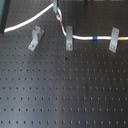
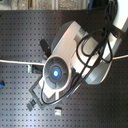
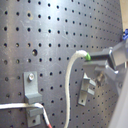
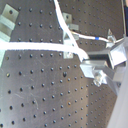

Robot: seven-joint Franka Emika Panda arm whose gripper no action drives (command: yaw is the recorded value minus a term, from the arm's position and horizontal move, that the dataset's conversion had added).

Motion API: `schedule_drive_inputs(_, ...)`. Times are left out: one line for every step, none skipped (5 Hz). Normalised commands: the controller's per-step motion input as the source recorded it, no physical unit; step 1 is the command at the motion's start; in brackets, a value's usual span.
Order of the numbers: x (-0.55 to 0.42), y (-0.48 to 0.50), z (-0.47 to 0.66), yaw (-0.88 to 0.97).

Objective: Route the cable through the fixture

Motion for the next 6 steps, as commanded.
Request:
schedule_drive_inputs(-0.183, 0.196, 0.47, 0.42)
schedule_drive_inputs(-0.225, 0.281, 0.42, 0.61)
schedule_drive_inputs(-0.137, 0.225, 0.41, 0.69)
schedule_drive_inputs(-0.151, 0.309, 0.29, 0.59)
schedule_drive_inputs(-0.134, 0.35, 0.28, 0.6)
schedule_drive_inputs(-0.111, 0.407, 0.23, 0.54)
